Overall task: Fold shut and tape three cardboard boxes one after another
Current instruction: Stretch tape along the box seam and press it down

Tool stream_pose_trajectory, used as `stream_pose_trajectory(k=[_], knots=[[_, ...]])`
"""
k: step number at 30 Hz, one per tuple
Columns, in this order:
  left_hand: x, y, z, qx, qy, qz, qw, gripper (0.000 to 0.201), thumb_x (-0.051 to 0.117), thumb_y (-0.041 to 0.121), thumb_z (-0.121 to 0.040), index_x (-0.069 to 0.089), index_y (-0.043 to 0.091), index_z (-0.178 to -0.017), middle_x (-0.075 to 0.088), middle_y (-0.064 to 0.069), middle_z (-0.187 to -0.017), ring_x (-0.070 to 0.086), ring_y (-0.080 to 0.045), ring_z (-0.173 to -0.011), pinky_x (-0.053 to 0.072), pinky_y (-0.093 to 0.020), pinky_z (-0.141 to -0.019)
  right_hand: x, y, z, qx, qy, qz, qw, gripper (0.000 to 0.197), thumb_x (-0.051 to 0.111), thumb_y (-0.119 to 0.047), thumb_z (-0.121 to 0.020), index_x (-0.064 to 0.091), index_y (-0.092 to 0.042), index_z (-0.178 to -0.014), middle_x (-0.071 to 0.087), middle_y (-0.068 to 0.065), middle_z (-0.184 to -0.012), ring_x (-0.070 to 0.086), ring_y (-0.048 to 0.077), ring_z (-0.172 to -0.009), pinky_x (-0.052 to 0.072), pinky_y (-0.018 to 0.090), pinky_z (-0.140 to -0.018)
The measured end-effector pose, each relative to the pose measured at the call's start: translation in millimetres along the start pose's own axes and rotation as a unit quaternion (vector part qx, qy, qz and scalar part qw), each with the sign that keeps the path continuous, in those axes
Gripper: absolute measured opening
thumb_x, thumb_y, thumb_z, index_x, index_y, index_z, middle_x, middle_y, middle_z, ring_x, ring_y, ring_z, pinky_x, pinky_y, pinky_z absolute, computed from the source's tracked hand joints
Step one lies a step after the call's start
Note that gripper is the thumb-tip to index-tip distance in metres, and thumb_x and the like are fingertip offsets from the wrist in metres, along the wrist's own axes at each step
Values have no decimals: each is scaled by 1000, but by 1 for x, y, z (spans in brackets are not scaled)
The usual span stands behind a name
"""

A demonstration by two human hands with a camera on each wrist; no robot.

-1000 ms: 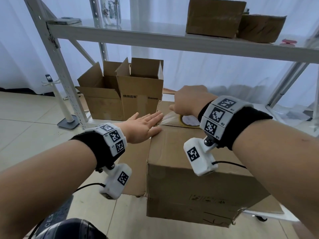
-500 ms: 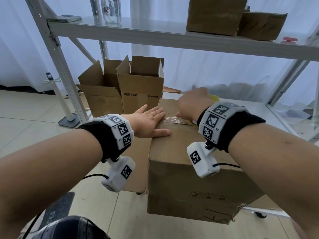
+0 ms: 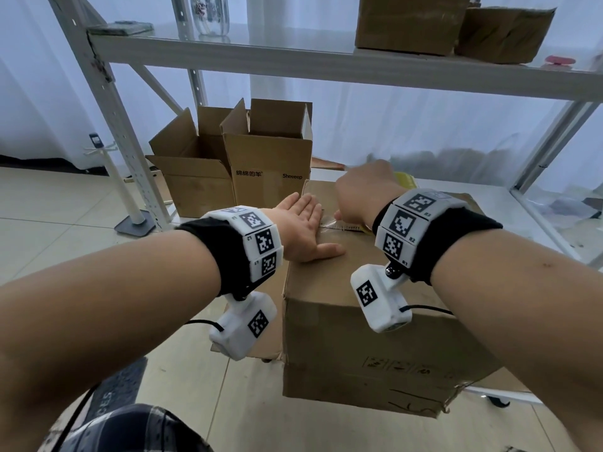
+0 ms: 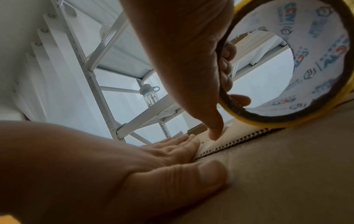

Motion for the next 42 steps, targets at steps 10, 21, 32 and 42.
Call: stream_pose_trajectory(k=[10, 21, 32, 42], knots=[[8, 1, 2, 35, 0, 83, 996, 102, 15, 80, -79, -21, 15, -149, -26, -3, -156, -17, -15, -145, -9, -39, -119, 1, 9, 2, 6, -17, -60, 998, 22, 38, -37, -96, 52, -21, -90, 51, -2, -82, 49, 18, -78, 35, 31, -70], [8, -7, 24, -17, -28, 96, 995, 95, 19, 74, -86, -19, 15, -149, -24, -2, -157, -13, -15, -146, -4, -35, -120, -9, 58, 29, 103, 143, -290, 941, 16, 52, -31, -85, 57, -17, -83, 56, 0, -79, 57, 24, -87, 41, 36, -80], [1, 36, 18, 31, 15, 129, 991, 85, 22, 65, -93, -9, 12, -152, -14, -6, -160, -12, -15, -146, -7, -36, -119, 50, 70, 45, 159, 78, -536, 826, 69, 55, -67, -80, 47, -23, -132, 51, 11, -127, 49, 28, -115, 42, 44, -101], [20, -7, 32, -82, -27, 206, 975, 96, 27, 79, -81, -16, 28, -150, -10, -7, -160, 8, -28, -147, 10, -43, -120, 51, 77, 54, 166, 84, -590, 786, 72, 56, -66, -82, 43, -20, -136, 52, 6, -125, 51, 22, -110, 43, 36, -97]])
Point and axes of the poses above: each hand's wrist, its own z-axis away from the middle knuckle, its own x-axis out of the palm, y = z × x, the point moved 8 cm from there along -z, towards the middle knuckle
